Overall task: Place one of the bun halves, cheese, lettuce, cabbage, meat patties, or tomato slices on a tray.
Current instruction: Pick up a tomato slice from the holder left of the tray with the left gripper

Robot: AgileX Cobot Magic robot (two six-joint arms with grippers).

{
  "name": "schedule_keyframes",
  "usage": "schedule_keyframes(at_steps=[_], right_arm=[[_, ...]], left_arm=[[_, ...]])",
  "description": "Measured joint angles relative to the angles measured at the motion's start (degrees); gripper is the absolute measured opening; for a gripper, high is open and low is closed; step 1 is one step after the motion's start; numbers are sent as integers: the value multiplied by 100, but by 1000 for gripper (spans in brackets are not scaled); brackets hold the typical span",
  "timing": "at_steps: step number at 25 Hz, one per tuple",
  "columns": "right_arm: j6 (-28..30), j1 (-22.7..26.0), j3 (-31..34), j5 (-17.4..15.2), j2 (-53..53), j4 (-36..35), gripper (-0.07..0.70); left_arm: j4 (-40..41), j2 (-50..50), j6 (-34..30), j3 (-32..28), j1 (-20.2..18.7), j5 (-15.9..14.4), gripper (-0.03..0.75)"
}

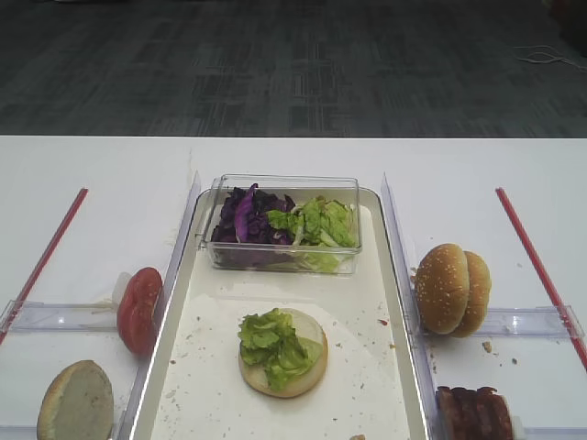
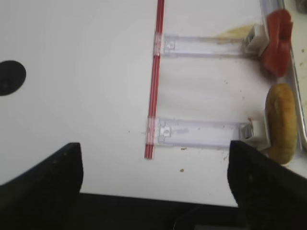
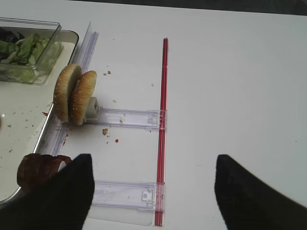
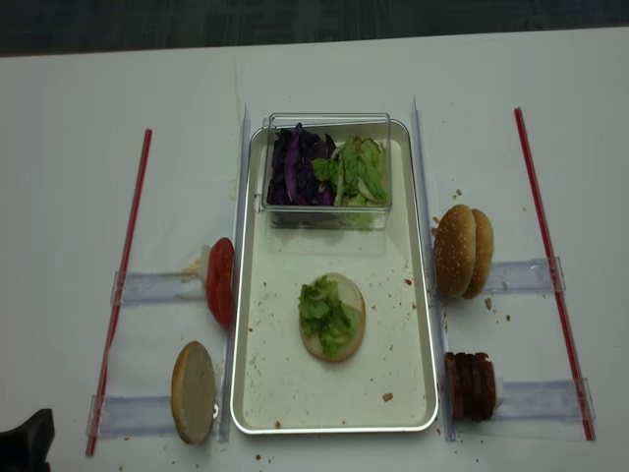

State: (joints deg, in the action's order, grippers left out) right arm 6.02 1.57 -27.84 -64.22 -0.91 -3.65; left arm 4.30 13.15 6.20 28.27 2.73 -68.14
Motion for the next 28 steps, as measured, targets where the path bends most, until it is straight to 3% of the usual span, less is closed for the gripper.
schedule_keyframes(at_steps=[11,21,28], right_arm=[[0,0,0,0,0,0,559],[0,0,0,0,0,0,559],[0,0,0,0,0,0,559]], left_arm=[[-3,2826,-278,35,0,56,599],[-3,3817,-316,35,0,191,599],[-111,4578,-316,203,0,581,599]])
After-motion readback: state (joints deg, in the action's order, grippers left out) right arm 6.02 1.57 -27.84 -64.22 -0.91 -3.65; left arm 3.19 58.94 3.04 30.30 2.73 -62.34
